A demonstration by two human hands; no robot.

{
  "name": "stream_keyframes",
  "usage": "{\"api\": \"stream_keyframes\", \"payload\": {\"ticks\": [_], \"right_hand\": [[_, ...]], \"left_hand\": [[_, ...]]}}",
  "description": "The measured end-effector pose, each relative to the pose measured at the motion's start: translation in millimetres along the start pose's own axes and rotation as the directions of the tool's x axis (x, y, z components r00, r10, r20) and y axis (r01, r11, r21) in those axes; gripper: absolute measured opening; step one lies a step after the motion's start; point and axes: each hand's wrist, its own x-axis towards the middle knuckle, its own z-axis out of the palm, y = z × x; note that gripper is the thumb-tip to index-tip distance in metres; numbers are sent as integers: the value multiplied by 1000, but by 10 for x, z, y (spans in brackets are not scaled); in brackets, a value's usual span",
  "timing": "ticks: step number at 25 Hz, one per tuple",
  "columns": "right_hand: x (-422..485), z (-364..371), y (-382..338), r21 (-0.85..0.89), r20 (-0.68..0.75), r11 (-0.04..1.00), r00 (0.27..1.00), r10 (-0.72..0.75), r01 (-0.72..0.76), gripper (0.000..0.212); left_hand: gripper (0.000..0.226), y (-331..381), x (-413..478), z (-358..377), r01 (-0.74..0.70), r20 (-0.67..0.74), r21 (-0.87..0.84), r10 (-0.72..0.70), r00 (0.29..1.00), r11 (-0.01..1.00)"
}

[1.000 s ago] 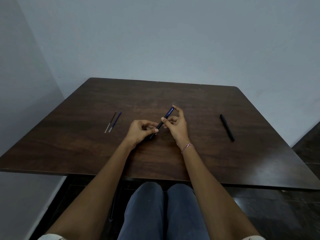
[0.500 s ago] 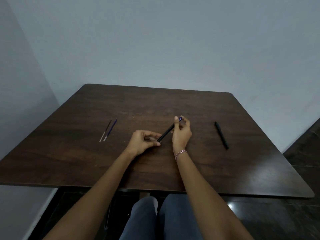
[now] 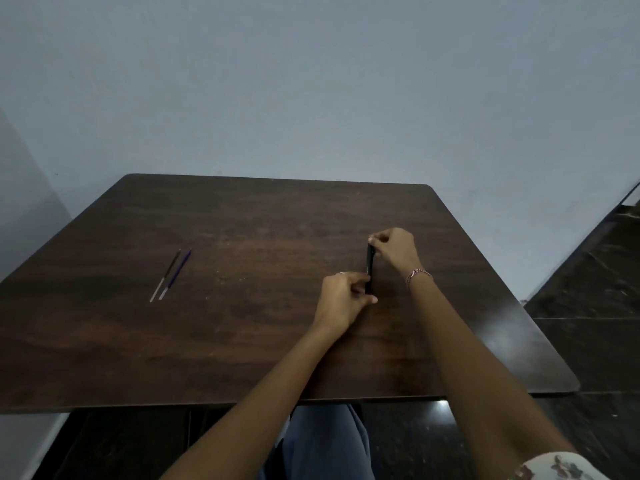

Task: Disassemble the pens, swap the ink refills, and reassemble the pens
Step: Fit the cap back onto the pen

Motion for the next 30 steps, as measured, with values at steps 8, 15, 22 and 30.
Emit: {"api": "stream_keyframes", "payload": {"ticks": [8,15,22,30], "right_hand": [[136,-239,148,-264,69,964,998,-2,20,52],[174,-335,310,-256,80,967,996,29,-7,44],[242,-337,441,-318,91,948,996,25,5,33],[287,-258,496,-351,125,936,992,7,38,35]], "left_hand": [[50,143,71,384,-45,34,121,41,999,992],[57,248,118,577,-107,69,214,94,993,971],[56,263,221,630,-116,98,248,94,991,962],[59,255,232,669,-93,78,294,73,994,951]]}}
